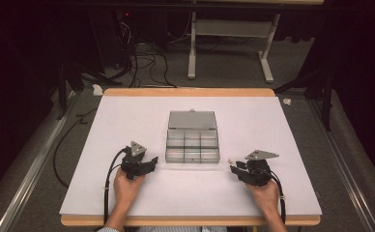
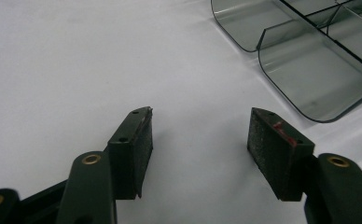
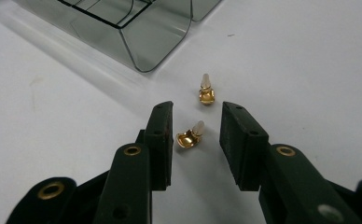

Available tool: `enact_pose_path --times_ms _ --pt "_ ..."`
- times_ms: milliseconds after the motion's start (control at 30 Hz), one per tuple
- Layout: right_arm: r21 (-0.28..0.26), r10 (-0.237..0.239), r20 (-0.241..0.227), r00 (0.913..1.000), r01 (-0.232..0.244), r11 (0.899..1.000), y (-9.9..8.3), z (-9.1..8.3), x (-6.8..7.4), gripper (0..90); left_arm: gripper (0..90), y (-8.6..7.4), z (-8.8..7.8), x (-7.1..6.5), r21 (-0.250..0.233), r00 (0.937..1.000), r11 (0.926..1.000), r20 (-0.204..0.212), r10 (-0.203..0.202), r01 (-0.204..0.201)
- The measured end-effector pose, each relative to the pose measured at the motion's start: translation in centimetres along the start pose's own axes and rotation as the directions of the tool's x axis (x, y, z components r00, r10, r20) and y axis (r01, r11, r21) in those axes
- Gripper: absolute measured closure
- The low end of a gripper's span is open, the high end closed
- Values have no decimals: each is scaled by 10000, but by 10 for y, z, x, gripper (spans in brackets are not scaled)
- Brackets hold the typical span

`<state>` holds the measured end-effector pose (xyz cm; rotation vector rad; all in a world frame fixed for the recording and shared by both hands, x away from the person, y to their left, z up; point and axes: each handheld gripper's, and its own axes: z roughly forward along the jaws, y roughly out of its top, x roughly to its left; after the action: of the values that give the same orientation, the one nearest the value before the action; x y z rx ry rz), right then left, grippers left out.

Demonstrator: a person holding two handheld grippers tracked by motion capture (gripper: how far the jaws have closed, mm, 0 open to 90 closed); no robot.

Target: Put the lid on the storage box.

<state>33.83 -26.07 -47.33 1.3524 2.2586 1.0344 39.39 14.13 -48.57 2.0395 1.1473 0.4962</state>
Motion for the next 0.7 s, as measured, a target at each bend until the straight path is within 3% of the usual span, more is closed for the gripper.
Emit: enact_pose_path --times_ms 300,700 --pt "171 -80 13 10000 79 9998 0 3 1 690 403 0 0 0 3 10000 10000 8 7 -7" --pt "208 -700 357 9969 693 9974 0 4 5 761 402 0 0 0 2 10000 10000 7 12 -12"
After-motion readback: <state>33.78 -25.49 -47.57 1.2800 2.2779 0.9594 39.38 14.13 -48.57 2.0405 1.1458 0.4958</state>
